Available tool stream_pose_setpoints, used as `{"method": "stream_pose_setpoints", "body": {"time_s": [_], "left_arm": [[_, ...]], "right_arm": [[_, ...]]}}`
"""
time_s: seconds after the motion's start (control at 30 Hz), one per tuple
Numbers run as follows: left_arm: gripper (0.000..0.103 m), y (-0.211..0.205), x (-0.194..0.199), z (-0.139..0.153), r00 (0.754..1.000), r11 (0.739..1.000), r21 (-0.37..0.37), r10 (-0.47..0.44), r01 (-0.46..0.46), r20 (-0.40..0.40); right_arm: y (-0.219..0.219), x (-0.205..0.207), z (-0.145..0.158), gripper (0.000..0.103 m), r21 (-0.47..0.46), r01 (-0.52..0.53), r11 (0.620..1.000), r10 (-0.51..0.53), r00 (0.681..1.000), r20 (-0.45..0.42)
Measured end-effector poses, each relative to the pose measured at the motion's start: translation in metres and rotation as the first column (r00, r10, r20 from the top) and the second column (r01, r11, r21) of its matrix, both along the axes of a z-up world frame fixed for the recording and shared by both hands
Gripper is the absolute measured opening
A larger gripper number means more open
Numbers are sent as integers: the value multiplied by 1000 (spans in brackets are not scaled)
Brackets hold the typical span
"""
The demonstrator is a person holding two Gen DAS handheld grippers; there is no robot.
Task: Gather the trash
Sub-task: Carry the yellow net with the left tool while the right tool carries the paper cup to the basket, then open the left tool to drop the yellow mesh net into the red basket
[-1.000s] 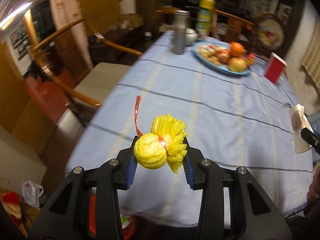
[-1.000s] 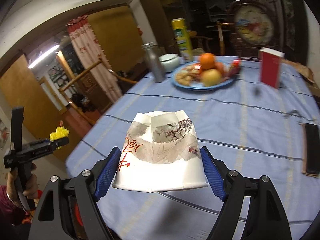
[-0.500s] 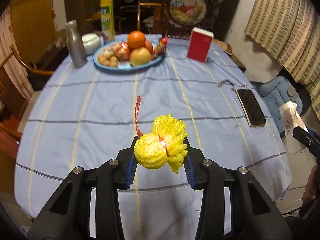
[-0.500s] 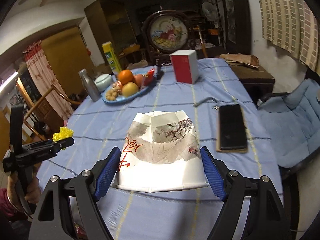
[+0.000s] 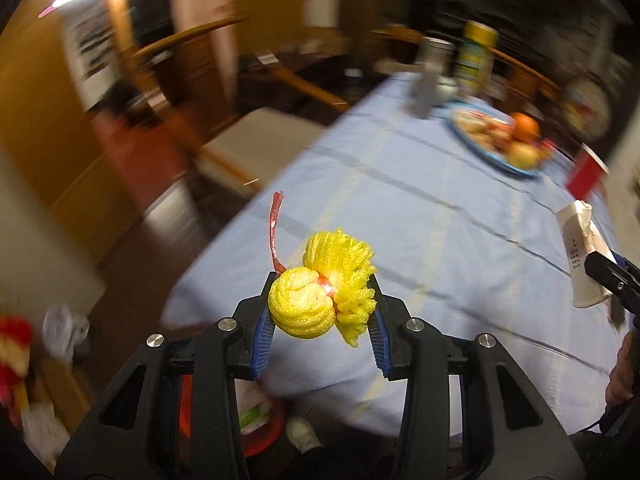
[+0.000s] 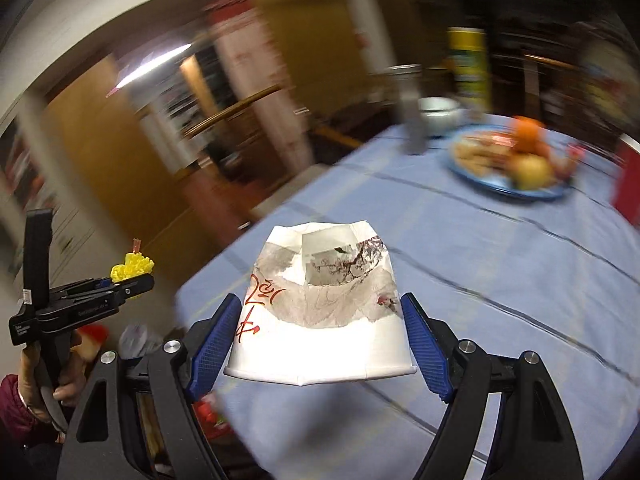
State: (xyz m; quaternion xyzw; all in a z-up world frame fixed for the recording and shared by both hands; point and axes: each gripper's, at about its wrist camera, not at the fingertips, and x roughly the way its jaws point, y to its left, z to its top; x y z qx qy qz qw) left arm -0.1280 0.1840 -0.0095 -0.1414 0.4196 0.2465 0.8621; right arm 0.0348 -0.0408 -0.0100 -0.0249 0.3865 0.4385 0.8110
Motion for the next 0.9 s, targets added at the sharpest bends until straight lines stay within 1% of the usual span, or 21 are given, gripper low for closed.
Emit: {"method": "stream_pose_setpoints", "body": {"time_s": [0.03,0.07,0.13,0.23,0.37,0.5,0.67,0.8,0.9], "left_arm": [[42,10,-13,-2,999,999,-4,40,-40,-4],[42,23,-31,-6,995,995,-9,95,-95,-14],[42,37,-55,-13,986,986,-17,165,-166,-31],[42,56,-88,-22,966,967,-38,251,-253,-54],[42,70,-115,-35,943,943,-59,321,-326,-86],[42,80,-135,-51,927,926,-93,356,-367,-115],[42,92,-146,-80,914,908,-143,371,-394,-162],[42,97,-150,-103,909,898,-180,369,-403,-193],[42,100,-151,-118,908,891,-206,364,-404,-208]], "right_arm": [[22,-5,-1,79,-3,-57,998,57,998,-2],[37,-9,-1,79,-6,-93,996,93,996,-5],[65,-18,-3,79,-13,-163,986,163,987,-13],[106,-35,-7,79,-26,-268,963,267,963,-25],[151,-62,-13,79,-52,-390,920,387,921,-48],[179,-88,-17,79,-77,-477,876,473,879,-60],[204,-113,-30,79,-129,-544,829,539,839,-70],[219,-123,-39,79,-166,-571,804,564,821,-88],[226,-128,-44,79,-194,-581,791,574,813,-98]]}}
